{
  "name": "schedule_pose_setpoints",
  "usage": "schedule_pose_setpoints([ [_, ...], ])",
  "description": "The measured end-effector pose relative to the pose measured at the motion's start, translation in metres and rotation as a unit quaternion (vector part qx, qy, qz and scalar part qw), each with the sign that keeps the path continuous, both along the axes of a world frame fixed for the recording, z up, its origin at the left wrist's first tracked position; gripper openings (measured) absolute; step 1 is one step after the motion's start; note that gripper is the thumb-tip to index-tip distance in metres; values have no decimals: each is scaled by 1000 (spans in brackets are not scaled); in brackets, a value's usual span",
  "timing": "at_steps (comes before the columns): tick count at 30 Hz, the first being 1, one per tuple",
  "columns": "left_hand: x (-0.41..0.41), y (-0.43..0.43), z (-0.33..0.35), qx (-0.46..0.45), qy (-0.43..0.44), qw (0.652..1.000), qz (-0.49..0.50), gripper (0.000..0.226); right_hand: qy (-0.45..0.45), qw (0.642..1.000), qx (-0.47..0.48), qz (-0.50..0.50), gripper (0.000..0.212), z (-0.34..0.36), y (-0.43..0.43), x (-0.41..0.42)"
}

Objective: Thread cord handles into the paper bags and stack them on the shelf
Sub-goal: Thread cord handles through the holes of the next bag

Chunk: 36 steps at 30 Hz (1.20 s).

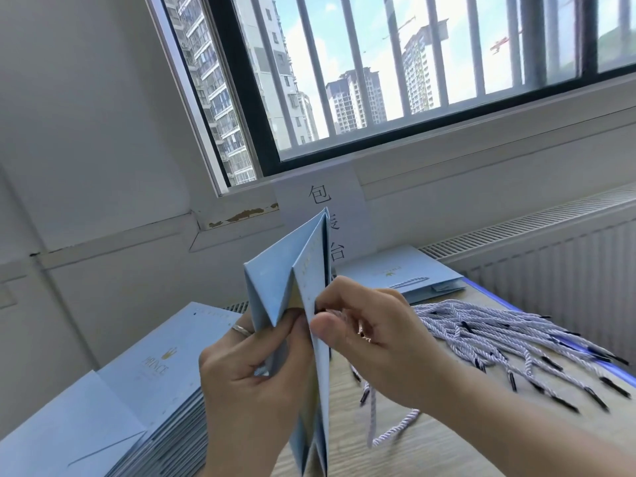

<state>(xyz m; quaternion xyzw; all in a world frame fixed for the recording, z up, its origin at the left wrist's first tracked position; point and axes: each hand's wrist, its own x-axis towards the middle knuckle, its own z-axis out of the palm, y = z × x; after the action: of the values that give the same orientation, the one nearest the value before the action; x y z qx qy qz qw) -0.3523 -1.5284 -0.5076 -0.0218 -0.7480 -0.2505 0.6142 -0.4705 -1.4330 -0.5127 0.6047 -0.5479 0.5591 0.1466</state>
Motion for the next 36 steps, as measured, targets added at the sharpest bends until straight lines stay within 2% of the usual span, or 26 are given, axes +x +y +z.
schedule_pose_setpoints([
  [5,3,0,4,-12,-13,1000,9,21,106,992,64,-39,42,-3,6,-1],
  [7,6,-2,3,-25,-29,999,5,24,103,991,67,-42,34,-2,8,0],
  [9,8,-4,2,-53,-47,997,8,16,103,992,56,-40,24,-1,9,1],
  [13,11,-13,-2,-95,-55,992,69,21,97,992,59,-45,16,-5,9,5],
  [16,11,-15,-2,-114,-52,987,97,24,99,993,55,-46,21,-6,8,4],
  [20,8,-14,-5,-130,-70,986,80,9,114,990,63,-51,40,-6,7,5],
  [26,11,-24,-8,-120,-119,981,93,14,149,982,43,-106,23,-6,10,0],
  [32,10,-23,-16,-99,-140,982,82,11,149,980,56,-117,21,-10,8,-2],
  [36,11,-22,-34,-102,-234,957,134,28,133,985,37,-105,17,-10,10,-5],
])
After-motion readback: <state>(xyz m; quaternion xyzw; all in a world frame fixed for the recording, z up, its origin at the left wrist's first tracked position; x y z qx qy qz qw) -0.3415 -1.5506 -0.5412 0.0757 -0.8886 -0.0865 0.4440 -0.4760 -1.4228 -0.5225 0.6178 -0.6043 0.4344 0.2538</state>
